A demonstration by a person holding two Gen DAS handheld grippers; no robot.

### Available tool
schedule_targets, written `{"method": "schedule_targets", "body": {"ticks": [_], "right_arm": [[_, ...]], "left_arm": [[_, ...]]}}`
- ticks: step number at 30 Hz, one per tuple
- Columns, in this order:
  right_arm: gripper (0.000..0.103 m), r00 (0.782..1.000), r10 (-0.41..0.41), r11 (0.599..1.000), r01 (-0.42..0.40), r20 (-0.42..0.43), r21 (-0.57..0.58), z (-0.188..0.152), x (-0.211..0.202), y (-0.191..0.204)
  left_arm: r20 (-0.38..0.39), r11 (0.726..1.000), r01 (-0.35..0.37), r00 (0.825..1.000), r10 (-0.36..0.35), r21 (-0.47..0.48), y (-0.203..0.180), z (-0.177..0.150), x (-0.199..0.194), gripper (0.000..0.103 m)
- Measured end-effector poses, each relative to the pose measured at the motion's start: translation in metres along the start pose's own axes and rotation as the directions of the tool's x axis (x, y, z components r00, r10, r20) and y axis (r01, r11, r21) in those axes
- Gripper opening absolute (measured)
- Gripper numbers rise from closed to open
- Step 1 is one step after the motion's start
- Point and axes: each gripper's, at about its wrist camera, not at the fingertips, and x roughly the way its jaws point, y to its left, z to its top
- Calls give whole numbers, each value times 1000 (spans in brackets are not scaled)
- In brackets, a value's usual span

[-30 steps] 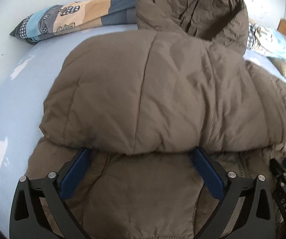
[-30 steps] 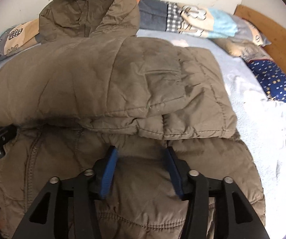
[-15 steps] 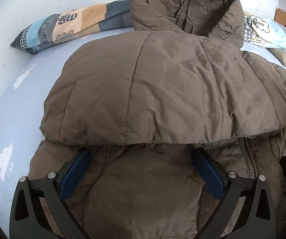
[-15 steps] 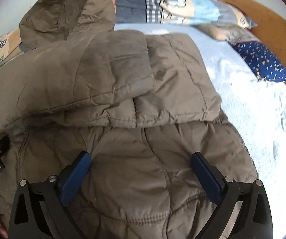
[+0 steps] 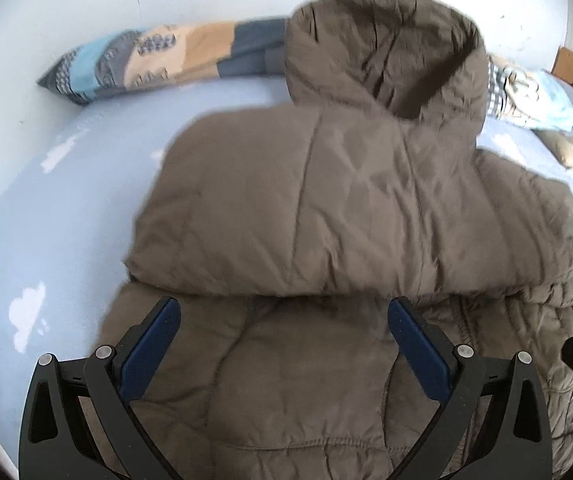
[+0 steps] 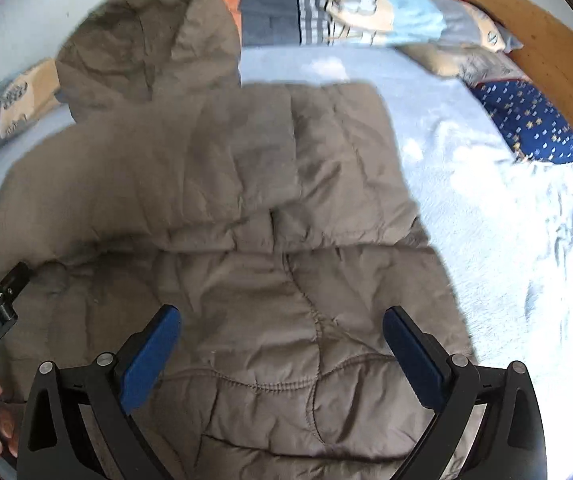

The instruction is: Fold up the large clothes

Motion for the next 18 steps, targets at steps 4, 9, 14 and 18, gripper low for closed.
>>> {"method": "schedule_targets", "body": {"ticks": [4,9,14,18], "right_arm": [[102,996,24,1000,-23,84,-20,4,-22,3],[102,991,91,996,-89,95,-26,8,-22,5],[102,989,113,993,-110,97,-32,8,-19,8],[99,987,117,993,-113,109,-45,8,-20,9]], "left_arm": [[115,1000,-18,993,16,18,-2,10,-24,103],[204,998,-32,979,19,59,-7,22,-43,103],[152,999,25,988,-29,25,-2,29,-38,103],[99,999,44,994,-42,-19,4,30,-30,103]]}}
